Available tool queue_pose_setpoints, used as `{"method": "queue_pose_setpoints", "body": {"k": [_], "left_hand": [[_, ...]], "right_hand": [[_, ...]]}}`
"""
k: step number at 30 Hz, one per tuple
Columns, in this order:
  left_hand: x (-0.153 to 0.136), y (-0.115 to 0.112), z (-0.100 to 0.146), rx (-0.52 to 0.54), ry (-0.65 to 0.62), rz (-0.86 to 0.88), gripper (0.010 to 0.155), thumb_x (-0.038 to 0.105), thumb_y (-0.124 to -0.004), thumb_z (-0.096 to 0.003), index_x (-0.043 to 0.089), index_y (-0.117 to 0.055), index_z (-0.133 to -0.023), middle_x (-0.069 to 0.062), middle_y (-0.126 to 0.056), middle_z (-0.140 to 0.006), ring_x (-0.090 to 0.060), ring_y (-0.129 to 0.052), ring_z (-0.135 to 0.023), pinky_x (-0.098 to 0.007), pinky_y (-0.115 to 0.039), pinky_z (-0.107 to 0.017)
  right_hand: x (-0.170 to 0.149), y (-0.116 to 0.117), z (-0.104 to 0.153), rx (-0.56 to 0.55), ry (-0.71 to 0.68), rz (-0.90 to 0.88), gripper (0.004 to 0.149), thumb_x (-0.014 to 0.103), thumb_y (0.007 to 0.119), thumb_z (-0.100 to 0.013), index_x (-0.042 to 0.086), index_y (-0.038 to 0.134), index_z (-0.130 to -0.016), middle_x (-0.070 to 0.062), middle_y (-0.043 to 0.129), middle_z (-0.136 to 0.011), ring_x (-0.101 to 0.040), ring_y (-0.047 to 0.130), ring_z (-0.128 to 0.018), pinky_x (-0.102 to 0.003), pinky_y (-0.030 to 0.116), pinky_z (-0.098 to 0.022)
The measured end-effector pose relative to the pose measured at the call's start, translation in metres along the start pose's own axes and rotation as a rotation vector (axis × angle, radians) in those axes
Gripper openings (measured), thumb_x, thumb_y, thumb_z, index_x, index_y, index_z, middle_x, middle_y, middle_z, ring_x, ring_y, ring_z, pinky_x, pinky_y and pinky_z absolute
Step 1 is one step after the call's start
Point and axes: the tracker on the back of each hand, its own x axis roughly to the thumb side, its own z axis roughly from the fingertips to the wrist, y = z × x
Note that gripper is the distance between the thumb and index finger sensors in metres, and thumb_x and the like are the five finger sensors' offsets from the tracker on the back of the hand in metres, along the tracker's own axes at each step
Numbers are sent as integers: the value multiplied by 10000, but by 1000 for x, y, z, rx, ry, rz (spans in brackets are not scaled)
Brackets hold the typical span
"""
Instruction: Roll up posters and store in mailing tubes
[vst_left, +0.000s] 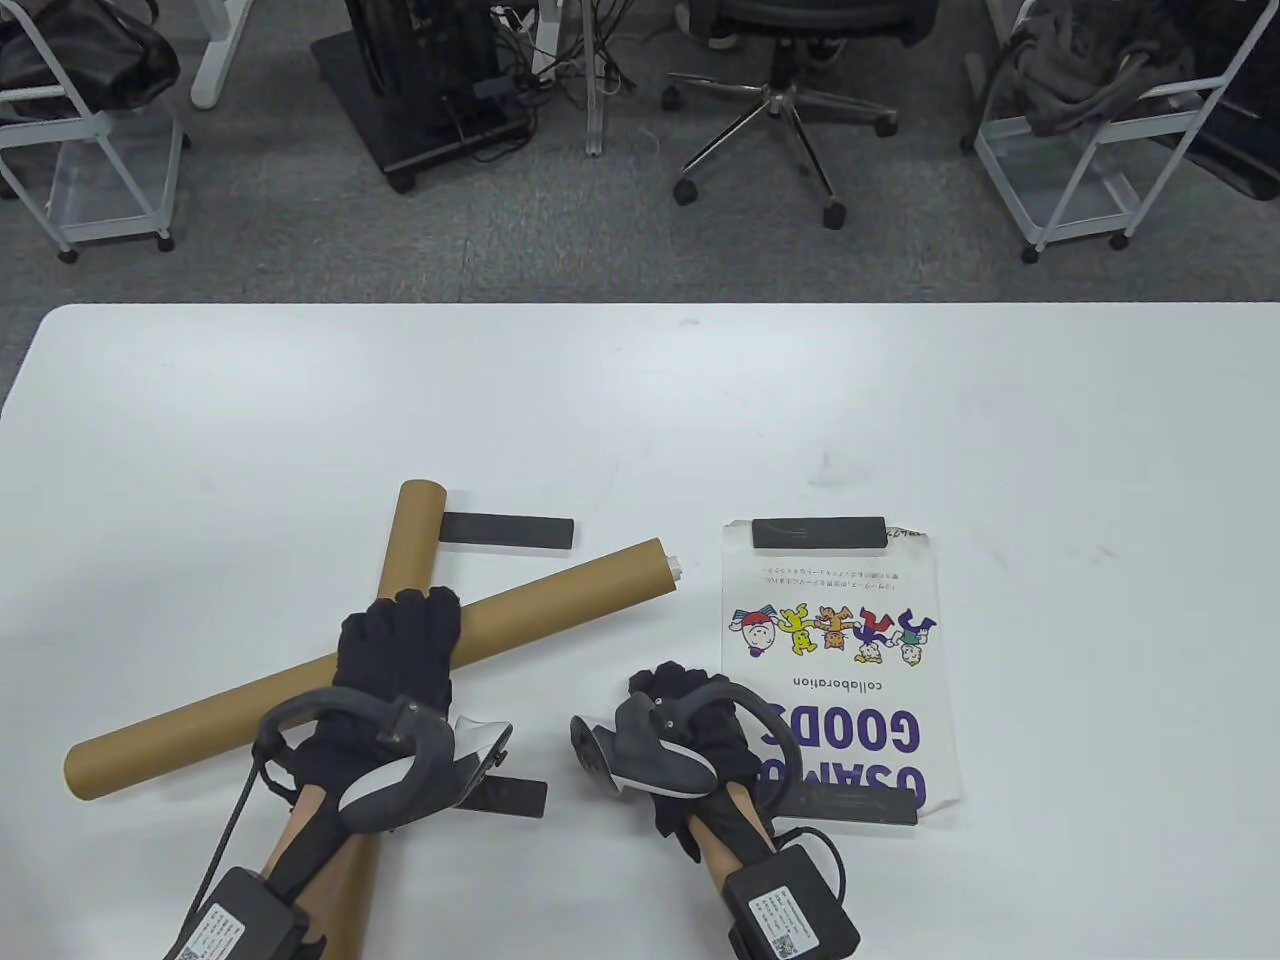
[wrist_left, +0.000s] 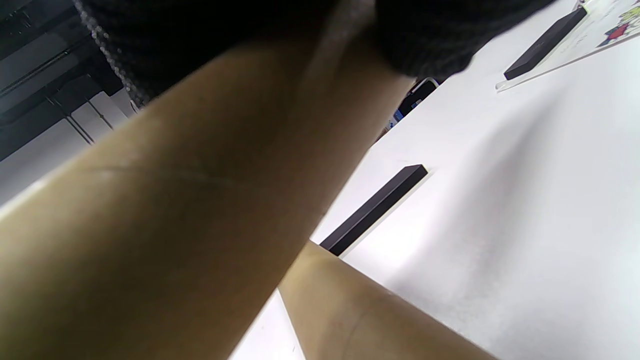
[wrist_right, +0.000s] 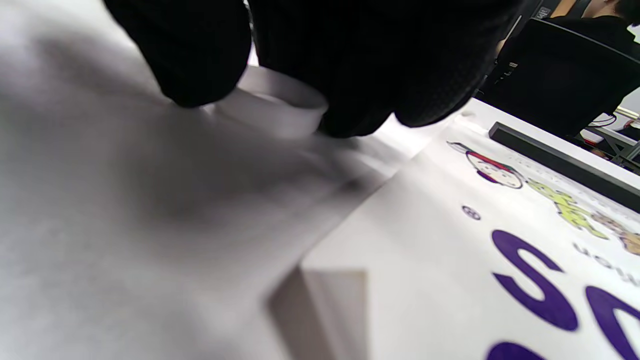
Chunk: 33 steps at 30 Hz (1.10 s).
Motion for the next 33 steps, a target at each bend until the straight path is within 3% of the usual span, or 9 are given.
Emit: {"method": "queue_pose_setpoints", "body": {"k": [7,10,13,17,20,26,33], "left_hand": [[0,1,0,4,-3,8,870,486,-707,-460,38,-464,-1165,-213,-657,-1091,-376,-850,-926,-501,-859,-725],[0,1,1,11,-3,11,870,487,-707,-459,38,-466,-1164,-214,-658,-1091,-374,-849,-927,-503,-858,-724],[1,2,2,17,-5,16,870,486,-706,-460,36,-465,-1164,-214,-659,-1091,-375,-849,-927,-504,-856,-726],[3,3,4,32,-25,13,871,486,-706,-459,37,-462,-1164,-212,-656,-1093,-374,-847,-928,-503,-855,-727],[7,6,5,48,-43,4,870,487,-706,-459,39,-463,-1164,-210,-656,-1094,-372,-847,-929,-502,-854,-729],[16,14,7,98,-77,-12,871,489,-705,-458,42,-461,-1164,-208,-656,-1093,-370,-847,-929,-501,-856,-727],[27,21,8,120,-109,-29,870,489,-706,-457,44,-461,-1164,-208,-655,-1093,-368,-848,-929,-500,-856,-728]], "right_hand": [[-32,-6,7,-40,65,-178,673,427,748,-490,56,596,-1031,-224,760,-1018,-377,911,-817,-585,787,-624],[-53,-5,11,-75,97,-341,681,452,739,-487,51,610,-1022,-217,787,-999,-359,942,-787,-569,816,-600],[-84,0,15,-100,128,-716,677,455,741,-490,49,622,-1018,-219,796,-992,-361,945,-777,-571,818,-592],[-137,9,27,-224,137,-1287,671,438,752,-501,34,627,-1022,-241,791,-995,-384,937,-777,-588,803,-589],[-167,14,34,-256,132,-1508,666,428,758,-510,29,627,-1027,-253,786,-1000,-400,928,-784,-601,791,-592],[-191,18,40,-269,151,-1522,663,431,751,-516,34,626,-1032,-247,782,-1007,-401,922,-793,-603,787,-596],[-183,9,38,-255,66,-1548,658,430,746,-521,37,627,-1035,-244,779,-1013,-407,915,-802,-607,777,-603]]}}
